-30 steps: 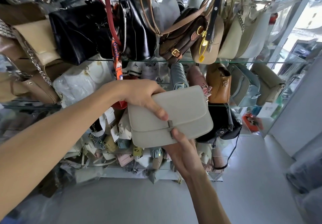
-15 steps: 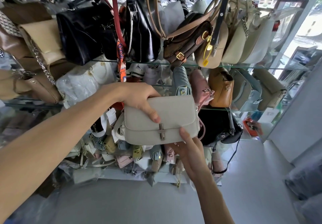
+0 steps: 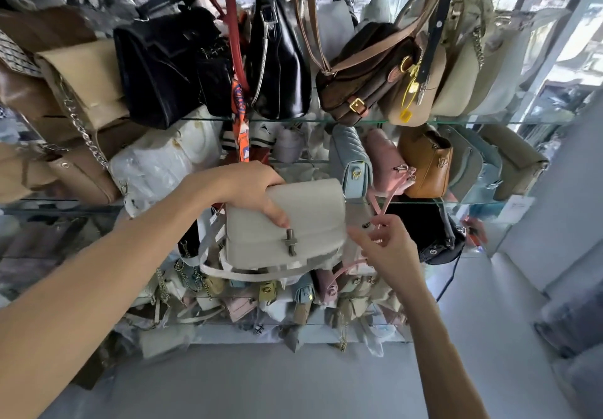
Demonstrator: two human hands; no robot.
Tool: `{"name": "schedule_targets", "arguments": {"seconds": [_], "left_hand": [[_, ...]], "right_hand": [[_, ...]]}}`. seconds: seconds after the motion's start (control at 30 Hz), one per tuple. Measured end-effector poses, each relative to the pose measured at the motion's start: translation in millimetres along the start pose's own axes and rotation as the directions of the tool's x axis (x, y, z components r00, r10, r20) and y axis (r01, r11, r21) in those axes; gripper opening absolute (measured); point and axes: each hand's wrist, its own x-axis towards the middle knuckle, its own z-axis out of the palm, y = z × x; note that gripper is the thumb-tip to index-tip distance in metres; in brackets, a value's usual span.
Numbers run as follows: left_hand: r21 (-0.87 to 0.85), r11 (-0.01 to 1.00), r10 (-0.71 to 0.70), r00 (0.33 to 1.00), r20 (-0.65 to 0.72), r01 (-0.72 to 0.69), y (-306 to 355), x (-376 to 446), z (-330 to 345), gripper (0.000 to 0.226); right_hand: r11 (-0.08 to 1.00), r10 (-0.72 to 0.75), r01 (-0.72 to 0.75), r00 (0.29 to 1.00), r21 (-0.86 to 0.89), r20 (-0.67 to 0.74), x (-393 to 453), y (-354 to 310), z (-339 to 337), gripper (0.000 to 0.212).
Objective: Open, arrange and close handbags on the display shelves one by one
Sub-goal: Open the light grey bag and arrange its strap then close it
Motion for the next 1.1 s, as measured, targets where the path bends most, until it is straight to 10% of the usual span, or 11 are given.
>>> {"name": "schedule_targets", "arguments": {"seconds": [0.27, 0.47, 0.9, 1.1], "left_hand": [[-0.443, 0.844, -0.400, 0.906, -0.139, 0.304, -18, 32, 13, 0.057], [-0.631, 0.717, -0.442, 0.893, -0.081, 0.297, -35, 66, 17, 0.043], [-0.581, 0.751, -0.446, 0.889, -0.098, 0.313, -28, 170, 14, 0.041], [-0.588, 0.726, -0.498, 0.863, -0.090, 0.357, -30, 217, 27, 0.054]], "right_hand": [[0.998, -0.051, 0.008, 0.754, 0.067, 0.655, -3, -40, 74, 0.126], [0.998, -0.066, 0.065, 0.927, 0.015, 0.368, 46, -53, 123, 0.135], [0.997, -0.040, -0.005, 0.836, 0.081, 0.547, 184, -1, 132, 0.142], [0.996, -0.001, 0.040, 0.899, -0.080, 0.438, 212, 13, 133, 0.139]]}}
